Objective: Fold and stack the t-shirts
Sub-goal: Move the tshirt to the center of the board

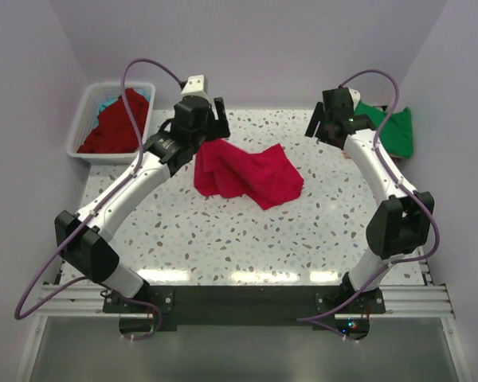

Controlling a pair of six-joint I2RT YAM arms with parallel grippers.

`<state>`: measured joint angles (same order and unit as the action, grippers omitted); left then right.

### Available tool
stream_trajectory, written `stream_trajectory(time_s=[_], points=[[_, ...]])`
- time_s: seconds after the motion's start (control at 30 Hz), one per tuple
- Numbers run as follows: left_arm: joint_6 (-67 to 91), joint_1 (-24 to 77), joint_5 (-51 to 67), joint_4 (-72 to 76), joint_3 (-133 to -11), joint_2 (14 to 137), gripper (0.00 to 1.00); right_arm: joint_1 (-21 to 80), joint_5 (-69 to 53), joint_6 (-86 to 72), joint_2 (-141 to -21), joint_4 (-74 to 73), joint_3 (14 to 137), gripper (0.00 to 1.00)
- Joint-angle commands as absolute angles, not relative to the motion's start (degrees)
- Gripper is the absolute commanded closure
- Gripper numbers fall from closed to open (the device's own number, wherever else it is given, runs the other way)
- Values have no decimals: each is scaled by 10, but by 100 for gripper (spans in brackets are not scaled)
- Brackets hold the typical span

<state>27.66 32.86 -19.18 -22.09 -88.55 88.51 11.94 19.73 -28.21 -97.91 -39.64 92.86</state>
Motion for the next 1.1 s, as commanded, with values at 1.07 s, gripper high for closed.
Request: stream_trajectory(time_s=[1.07], points=[[360,225,-75,-214,-778,971,12,150,-27,-267,-1090,-225,870,42]])
